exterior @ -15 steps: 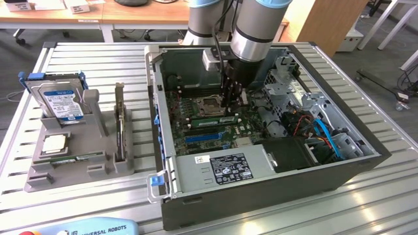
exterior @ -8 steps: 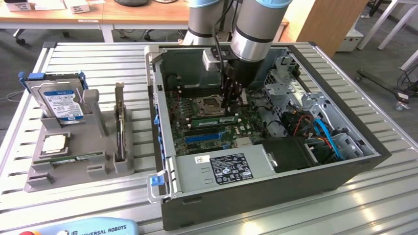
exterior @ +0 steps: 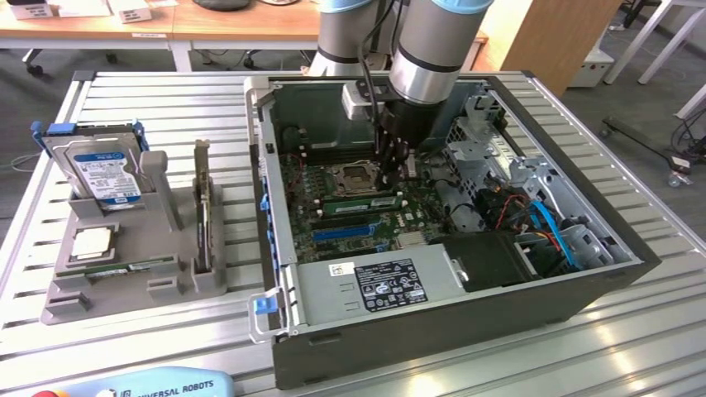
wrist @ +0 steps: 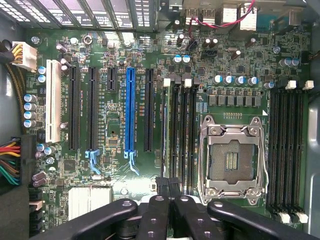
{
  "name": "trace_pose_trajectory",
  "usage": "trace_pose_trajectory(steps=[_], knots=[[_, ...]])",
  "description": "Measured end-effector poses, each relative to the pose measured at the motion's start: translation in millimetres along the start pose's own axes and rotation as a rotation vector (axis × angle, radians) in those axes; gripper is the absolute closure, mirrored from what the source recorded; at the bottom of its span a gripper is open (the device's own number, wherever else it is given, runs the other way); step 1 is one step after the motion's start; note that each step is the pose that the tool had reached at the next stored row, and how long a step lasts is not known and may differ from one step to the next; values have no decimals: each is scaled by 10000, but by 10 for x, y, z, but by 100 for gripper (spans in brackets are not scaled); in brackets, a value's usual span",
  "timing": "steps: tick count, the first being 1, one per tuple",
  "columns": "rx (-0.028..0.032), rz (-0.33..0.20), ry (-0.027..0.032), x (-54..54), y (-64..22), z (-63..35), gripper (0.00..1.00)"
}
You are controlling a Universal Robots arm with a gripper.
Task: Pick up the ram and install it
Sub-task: 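Press down the ram until it locks into place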
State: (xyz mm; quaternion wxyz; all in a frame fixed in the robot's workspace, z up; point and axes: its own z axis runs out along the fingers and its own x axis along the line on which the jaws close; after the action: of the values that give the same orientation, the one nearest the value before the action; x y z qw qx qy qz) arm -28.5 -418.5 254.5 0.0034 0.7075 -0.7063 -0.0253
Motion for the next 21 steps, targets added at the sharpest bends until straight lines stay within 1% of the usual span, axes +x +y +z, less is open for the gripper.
trace_pose_trajectory(steps=[8,11,13,17,21], knots=[[0,0,0,0,0,0,90],[1,-7,-9,0,-19,0,90],[0,-9,-14,1,-59,-1,90],[-1,-11,-18,3,-176,-3,90],[0,-12,-21,6,-271,-2,90]])
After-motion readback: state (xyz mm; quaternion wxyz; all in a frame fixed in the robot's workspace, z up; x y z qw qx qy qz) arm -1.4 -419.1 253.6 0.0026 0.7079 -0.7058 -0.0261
